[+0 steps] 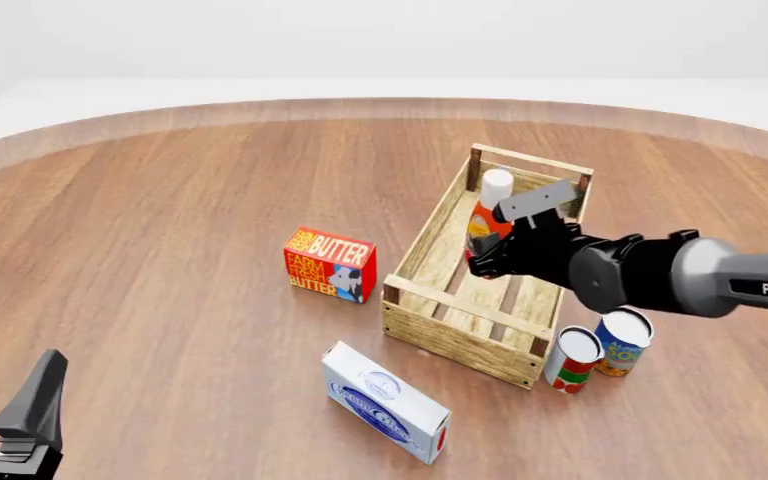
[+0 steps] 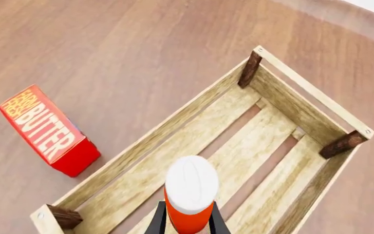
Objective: Pick up the ketchup, and put it in the wooden tray.
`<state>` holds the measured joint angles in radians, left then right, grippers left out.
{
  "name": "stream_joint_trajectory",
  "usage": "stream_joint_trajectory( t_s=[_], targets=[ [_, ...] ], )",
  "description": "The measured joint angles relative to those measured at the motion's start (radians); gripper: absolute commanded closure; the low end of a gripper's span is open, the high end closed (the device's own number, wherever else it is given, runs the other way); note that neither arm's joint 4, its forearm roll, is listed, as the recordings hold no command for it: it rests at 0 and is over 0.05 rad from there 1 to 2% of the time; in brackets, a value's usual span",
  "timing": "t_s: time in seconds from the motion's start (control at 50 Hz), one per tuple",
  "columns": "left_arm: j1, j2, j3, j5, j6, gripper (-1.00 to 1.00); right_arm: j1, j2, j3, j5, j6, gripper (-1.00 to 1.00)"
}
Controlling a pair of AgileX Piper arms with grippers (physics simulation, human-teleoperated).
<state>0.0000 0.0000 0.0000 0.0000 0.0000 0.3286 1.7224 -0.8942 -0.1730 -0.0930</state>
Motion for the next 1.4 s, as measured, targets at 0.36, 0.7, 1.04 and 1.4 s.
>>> stream_joint_trajectory(
  t_s=[0.36, 0.7, 1.04, 1.4],
  targets=[
    [0.000, 0.000, 0.000, 0.000, 0.000, -1.00, -0.027, 0.092, -0.035, -0.041, -0.004, 1.00],
    [0.000, 0.000, 0.000, 0.000, 0.000, -1.00, -0.057, 0.169, -0.061, -0.076, -0.009, 1.00],
    [0.000, 0.000, 0.000, 0.000, 0.000, -1.00, -0.065, 0.196, -0.075, -0.099, -0.001, 1.00],
    [0.000, 0.000, 0.000, 0.000, 0.000, -1.00, -0.065, 0.213, -0.072, -0.101, 0.015, -1.00]
  ],
)
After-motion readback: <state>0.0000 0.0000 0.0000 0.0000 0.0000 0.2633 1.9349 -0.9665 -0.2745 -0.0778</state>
